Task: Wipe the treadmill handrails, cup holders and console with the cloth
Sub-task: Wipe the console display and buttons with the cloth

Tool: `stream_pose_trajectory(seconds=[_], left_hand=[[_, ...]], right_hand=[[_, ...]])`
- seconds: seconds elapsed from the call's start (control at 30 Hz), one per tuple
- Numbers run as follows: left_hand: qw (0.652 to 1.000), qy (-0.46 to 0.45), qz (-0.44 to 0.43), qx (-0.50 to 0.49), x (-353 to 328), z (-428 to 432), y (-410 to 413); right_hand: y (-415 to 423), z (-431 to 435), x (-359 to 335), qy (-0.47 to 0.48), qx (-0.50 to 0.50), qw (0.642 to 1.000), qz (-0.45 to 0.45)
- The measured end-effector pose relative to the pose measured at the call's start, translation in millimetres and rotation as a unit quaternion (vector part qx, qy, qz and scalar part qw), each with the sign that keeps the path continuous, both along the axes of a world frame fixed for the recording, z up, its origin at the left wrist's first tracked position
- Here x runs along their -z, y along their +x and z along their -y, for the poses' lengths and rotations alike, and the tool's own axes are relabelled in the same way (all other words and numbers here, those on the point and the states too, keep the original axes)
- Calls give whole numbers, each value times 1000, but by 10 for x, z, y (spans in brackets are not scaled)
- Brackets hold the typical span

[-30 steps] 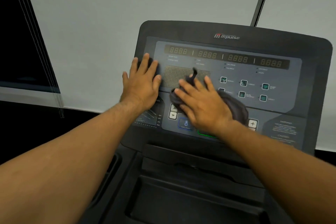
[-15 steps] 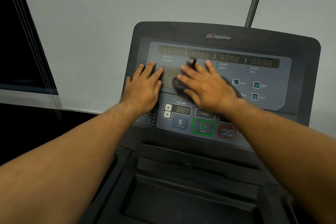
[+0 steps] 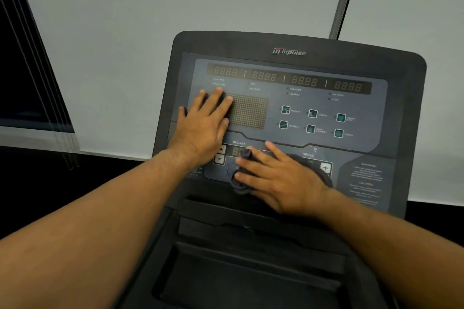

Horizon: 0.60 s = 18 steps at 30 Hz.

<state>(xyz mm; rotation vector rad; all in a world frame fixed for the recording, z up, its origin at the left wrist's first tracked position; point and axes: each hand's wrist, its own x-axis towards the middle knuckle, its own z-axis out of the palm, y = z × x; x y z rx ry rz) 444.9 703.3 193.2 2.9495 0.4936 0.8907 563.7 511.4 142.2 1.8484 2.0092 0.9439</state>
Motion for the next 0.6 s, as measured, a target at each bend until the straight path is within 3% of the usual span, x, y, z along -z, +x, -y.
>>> stream_pose_trajectory(seconds=[0.2, 0.33, 0.43, 0.6], left_hand=[[1000, -9, -23, -3, 15, 9, 70], [1000, -19, -15, -1, 27, 20, 80], [1000, -21, -14, -5, 23, 31, 79], [999, -30, -13, -2, 7, 44, 69]], right_hand=[[505, -94, -809, 127, 108, 985, -38], [374, -132, -675, 209, 135, 967, -61], [174, -22, -288, 175, 112, 976, -55], [-29, 172, 166, 43, 39, 998, -32]])
